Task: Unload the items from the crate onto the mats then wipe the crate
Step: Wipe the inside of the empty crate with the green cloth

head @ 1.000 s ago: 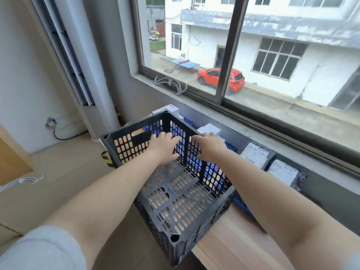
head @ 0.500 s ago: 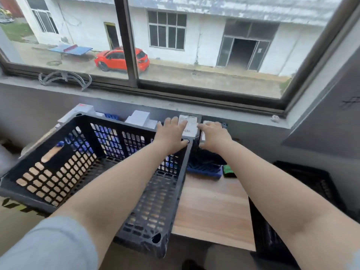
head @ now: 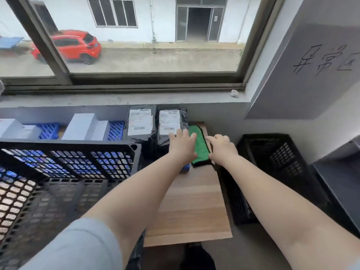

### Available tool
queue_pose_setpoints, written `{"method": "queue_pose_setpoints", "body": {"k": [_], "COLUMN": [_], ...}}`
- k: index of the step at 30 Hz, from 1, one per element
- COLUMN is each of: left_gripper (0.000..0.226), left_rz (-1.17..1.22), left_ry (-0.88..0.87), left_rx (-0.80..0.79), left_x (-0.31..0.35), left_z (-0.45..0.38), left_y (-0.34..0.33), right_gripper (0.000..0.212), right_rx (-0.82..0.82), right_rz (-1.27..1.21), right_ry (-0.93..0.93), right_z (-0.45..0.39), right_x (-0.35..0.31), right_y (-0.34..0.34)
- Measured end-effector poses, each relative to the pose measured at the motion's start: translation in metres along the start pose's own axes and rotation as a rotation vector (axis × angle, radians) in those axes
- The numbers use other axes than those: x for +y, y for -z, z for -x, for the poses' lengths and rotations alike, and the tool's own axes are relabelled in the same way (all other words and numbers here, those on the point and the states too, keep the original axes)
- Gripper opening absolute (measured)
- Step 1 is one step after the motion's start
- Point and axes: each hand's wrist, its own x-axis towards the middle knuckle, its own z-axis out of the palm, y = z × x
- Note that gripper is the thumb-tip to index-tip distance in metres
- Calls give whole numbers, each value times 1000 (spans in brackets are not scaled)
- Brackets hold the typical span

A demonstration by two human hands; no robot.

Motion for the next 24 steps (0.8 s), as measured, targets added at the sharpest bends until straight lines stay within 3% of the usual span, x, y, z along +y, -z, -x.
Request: {"method": "queue_pose_setpoints", "body": {"k": [7,11,14,20,24], "left_gripper": [63,49,53,69,71], "left_rz": [13,149,274,332,337], "left_ry": [-11,-21,54,104,197], "left_rx": [-33,-77,-137,-308,-345], "left_x": [16,54,73,88,91], "left_z": [-67,-93,-116,-127,-134], "left_y": [-40,-67,-94,-151,-179], "right_gripper": [66,56,57,54,55], "right_rx": [-102,-148,-184,-65,-78], "right_rz": [-59,-82,-61,-250,-279], "right_ry": [87,157,194,226,325], "right_z": [-71,-116,-146,-191,-225], "right_x": [42,58,77,99,89], "right_y": [-46,-80,-108,-143,-153]}}
